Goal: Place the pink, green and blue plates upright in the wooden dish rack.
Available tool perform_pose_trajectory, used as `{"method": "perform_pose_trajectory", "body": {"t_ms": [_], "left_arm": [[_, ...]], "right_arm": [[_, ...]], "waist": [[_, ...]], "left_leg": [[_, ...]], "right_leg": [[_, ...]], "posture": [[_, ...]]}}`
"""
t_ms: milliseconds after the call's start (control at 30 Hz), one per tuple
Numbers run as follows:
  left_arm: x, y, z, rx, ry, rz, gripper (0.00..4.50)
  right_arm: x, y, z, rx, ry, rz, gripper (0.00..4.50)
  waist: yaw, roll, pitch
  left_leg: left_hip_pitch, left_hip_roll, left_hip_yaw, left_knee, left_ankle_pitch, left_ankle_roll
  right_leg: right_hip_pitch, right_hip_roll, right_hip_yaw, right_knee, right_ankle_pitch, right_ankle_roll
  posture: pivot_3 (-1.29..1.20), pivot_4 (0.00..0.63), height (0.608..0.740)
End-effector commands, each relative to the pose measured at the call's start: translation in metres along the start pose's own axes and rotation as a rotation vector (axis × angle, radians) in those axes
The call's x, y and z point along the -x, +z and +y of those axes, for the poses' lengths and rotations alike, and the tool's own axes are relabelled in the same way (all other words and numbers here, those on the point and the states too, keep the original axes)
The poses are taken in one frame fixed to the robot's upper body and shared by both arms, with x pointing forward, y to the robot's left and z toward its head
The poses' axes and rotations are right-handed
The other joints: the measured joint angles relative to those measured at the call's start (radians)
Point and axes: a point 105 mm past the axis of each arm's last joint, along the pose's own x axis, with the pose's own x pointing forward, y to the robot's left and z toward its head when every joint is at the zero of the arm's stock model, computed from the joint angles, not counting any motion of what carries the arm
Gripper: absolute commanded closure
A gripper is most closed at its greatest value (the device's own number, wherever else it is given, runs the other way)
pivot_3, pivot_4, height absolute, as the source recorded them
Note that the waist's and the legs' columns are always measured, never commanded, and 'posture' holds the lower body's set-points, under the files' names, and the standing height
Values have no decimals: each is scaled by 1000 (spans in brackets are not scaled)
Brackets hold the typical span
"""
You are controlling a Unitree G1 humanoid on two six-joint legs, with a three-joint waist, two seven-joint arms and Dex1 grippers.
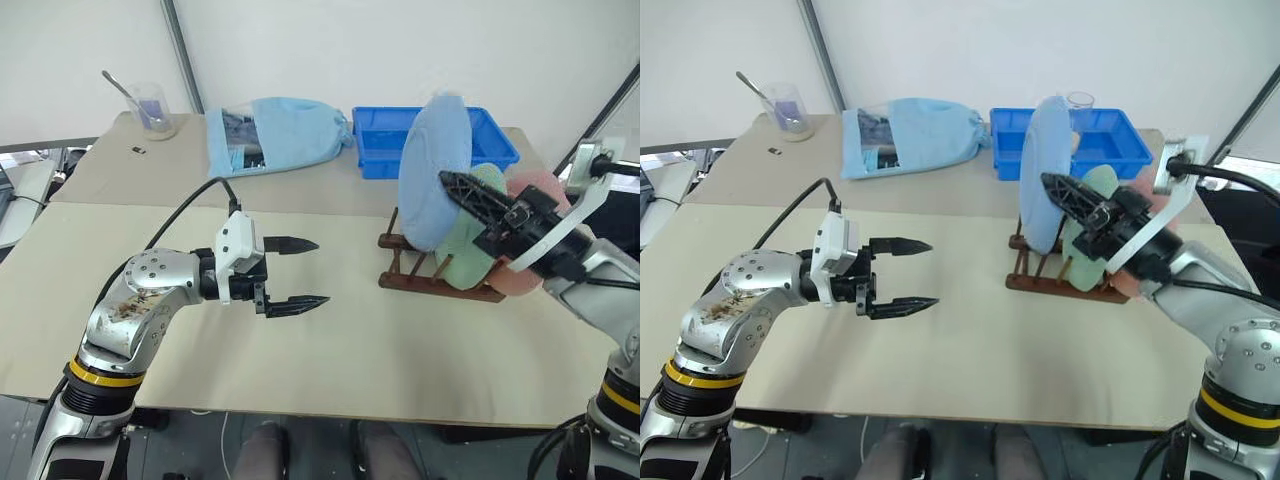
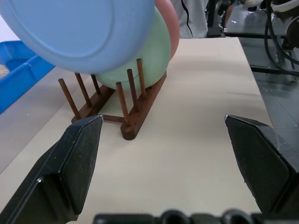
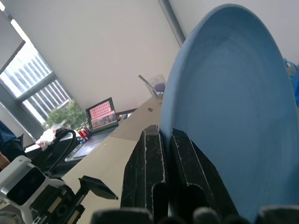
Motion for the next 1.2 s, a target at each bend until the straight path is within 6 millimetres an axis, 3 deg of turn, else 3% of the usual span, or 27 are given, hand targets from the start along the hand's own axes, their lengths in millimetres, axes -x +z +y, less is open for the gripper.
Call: {"method": "perform_pose_trajectory", "body": {"t_ms": [33, 633, 933, 1033, 1067, 1200], "left_arm": [[-2, 10, 0, -53, -12, -24, 0], [-7, 10, -1, -61, -23, -38, 0], [-6, 8, -2, -59, -18, -35, 0], [-4, 7, -2, -47, -16, -25, 0], [-4, 7, -2, -44, -15, -22, 0], [3, 2, 3, -46, 18, 32, 0]], "right_arm": [[1, 8, 13, -1, 18, -47, 4486], [-11, -7, -12, -32, -153, 11, 4486], [-14, 12, -17, 101, -186, -34, 1325], [-14, 36, -11, 227, -164, -62, 289], [-13, 41, -10, 245, -158, -66, 32], [-1, 50, 1, 460, -73, 48, 32]], "waist": [[-2, 0, 0], [1, 0, 0], [1, 0, 0], [2, 0, 0], [2, 0, 0], [5, 0, 0]], "left_leg": [[1, 0, 0, 0, 0, 0], [1, 1, 0, 0, 0, 0], [1, 1, 0, 0, 0, 0], [1, 0, 0, 0, 0, 0], [0, 0, 1, 0, 0, 0], [0, 0, 1, -1, 0, 0]], "right_leg": [[0, 0, 0, 0, 0, 0], [1, 1, 0, -1, -3, -4], [1, 1, 1, -1, -3, -4], [0, 1, 1, -1, -3, -4], [0, 0, 1, -1, -3, -4], [0, 0, 1, -2, -3, -5]], "posture": [[0, 150, 696], [0, 150, 696], [0, 150, 696], [0, 150, 696], [0, 150, 696], [0, 150, 696]]}}
